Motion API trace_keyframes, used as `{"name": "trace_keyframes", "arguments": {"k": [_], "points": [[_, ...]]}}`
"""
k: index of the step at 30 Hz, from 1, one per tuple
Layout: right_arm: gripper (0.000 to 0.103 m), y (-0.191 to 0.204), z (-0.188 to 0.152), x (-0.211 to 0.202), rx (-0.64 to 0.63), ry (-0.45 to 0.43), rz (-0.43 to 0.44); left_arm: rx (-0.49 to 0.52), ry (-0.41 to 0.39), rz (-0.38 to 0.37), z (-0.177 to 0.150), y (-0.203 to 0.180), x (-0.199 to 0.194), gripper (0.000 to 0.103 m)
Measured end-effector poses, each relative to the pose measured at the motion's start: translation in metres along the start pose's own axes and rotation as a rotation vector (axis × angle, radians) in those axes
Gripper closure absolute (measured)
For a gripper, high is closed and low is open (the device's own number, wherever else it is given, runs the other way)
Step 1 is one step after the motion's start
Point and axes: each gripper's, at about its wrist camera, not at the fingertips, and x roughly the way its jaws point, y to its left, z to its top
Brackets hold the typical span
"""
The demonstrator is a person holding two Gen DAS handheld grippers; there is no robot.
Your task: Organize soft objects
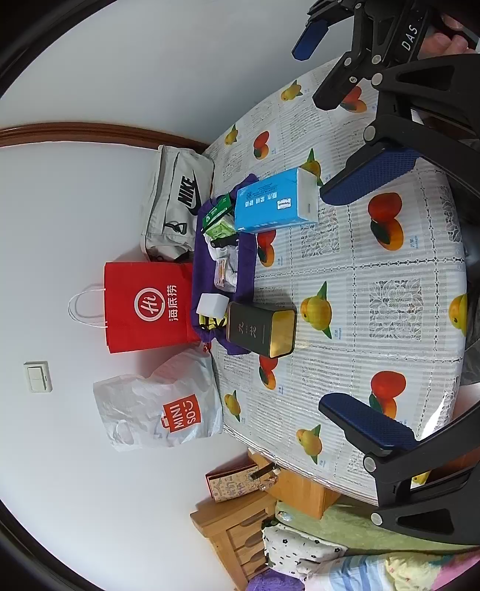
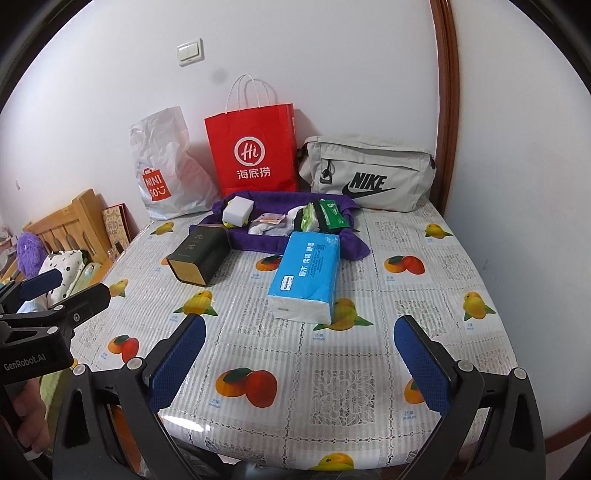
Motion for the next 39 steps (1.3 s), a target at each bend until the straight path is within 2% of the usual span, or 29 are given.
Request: {"name": "trace_keyframes", "arguments": {"k": [39], "points": [[0.002,0.0037,-0.0013,-0.0015,-0.008,0.004,0.004,0.000,0.005,0.004,-0.0011,0.0016,-0.0002,0.000]]}}
